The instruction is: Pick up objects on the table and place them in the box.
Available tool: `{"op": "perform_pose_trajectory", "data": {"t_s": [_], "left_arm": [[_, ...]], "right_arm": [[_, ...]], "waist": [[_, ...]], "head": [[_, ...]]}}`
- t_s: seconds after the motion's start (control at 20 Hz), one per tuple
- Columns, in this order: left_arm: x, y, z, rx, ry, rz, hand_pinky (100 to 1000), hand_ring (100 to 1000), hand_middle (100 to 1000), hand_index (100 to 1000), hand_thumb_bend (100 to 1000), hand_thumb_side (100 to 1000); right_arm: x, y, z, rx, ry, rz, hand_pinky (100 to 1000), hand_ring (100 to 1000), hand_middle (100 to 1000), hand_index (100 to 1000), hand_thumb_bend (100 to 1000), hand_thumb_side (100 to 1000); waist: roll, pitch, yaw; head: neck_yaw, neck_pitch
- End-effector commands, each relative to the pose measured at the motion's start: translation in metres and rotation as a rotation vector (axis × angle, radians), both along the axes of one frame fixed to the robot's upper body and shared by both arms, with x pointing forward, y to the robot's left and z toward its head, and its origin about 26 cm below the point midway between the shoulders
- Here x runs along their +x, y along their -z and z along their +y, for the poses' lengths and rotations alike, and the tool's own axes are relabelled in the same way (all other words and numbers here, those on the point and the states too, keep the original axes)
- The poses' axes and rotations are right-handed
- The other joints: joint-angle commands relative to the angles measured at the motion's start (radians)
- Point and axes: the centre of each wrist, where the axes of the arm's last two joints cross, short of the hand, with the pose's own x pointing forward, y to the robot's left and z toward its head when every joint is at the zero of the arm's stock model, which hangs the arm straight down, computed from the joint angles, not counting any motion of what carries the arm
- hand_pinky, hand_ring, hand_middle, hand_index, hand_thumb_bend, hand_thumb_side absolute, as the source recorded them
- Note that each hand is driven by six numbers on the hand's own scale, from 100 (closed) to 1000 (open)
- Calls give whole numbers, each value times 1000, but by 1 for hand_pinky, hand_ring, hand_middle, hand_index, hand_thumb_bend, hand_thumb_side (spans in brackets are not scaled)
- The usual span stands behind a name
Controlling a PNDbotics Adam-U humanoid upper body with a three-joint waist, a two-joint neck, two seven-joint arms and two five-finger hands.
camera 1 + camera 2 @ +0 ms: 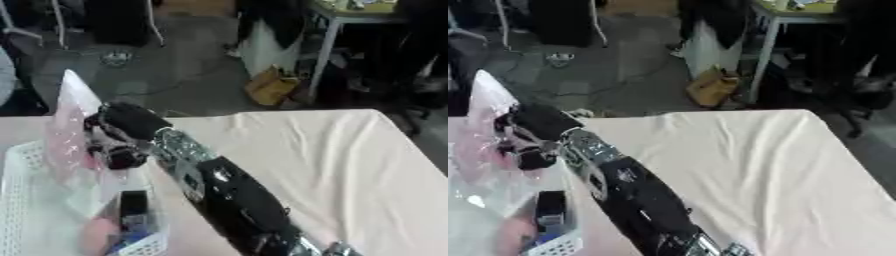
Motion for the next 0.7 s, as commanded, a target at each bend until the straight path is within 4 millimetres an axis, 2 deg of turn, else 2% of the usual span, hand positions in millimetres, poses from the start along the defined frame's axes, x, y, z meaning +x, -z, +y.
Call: {"op": "perform_pose_trajectory", "data": {"t_s": [0.05, 0.6, 0.7], "left_arm": [[-4, -8, -1, 3, 5, -39, 858, 914, 784, 814, 100, 743], [-4, -10, -3, 9, 16, -45, 858, 914, 785, 813, 100, 743], [-5, -10, -3, 10, 18, -46, 858, 914, 785, 813, 100, 744]], "right_arm": [[-1, -3, 7, -4, -20, -24, 100, 100, 100, 100, 100, 100], [-6, 11, 19, -96, -93, 19, 100, 100, 100, 100, 100, 100], [-6, 12, 19, -114, -96, 21, 100, 100, 100, 128, 100, 100]], "waist": [[-12, 3, 3], [-15, 7, 1], [-15, 7, 0]], "head": [[0, -7], [13, 3], [13, 5]]}}
